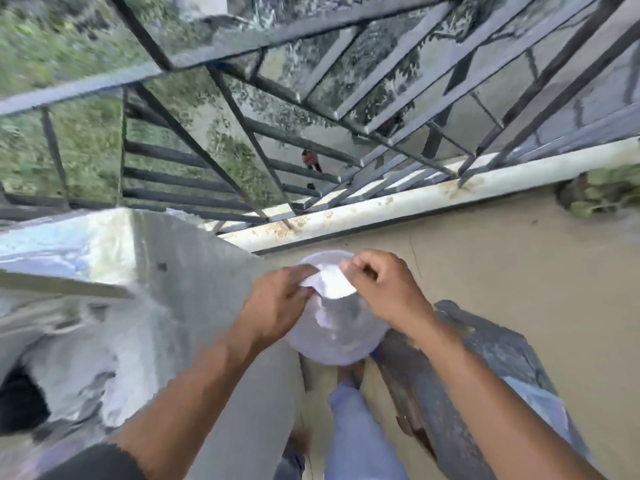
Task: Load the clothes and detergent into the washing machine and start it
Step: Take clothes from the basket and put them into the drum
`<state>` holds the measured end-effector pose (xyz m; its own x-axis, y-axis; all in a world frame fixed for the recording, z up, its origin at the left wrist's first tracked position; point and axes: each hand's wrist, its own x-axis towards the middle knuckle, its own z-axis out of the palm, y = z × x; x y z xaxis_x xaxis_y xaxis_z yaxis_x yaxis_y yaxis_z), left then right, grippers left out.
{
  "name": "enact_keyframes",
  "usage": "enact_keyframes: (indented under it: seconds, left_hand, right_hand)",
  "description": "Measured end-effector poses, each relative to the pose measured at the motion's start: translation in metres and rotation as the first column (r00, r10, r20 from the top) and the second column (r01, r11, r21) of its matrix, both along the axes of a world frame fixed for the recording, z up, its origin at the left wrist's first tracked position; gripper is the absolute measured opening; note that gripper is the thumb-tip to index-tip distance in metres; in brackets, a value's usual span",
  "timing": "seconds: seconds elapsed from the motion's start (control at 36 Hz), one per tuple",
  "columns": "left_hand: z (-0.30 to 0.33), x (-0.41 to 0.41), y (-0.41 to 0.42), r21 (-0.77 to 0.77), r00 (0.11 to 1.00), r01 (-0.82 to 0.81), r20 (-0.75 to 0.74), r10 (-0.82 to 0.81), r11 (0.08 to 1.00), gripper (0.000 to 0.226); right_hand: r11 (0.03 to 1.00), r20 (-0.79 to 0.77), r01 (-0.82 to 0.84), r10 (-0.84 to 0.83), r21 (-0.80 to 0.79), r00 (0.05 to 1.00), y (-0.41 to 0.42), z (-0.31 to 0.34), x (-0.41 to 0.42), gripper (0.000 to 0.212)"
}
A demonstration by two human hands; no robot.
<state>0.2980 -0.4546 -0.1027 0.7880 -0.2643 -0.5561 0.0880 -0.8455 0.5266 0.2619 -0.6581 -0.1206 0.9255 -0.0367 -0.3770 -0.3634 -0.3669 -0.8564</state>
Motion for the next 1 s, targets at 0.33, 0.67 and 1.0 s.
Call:
enact_keyframes:
  seconds: [0.33, 0.67, 1.0]
  left_hand:
    - [0.212, -0.035, 0.000, -0.677, 0.986, -0.167, -0.123, 0.114, 0.717, 0.025]
    - [0.325, -0.055, 0.108, -0.822, 0.964, -0.129, 0.026, 0.263, 0.554, 0.044]
    - [0.245, -0.087, 0.202, -0.698, 0.838, -0.492, -0.219, 0.499, 0.520, 0.036]
  right_hand:
    - [0.971, -0.172, 0.145, -0.178, -0.190, 0.969, 0.022, 0.072, -0.074, 0.040]
    - [0.900, -0.345, 0.012, -0.180, -0.435, 0.921, 0.056, 0.107, -0.072, 0.043]
    - [0.927, 0.090, 0.325, -0.313, -0.187, 0.946, 0.089, 0.280, -0.092, 0.044]
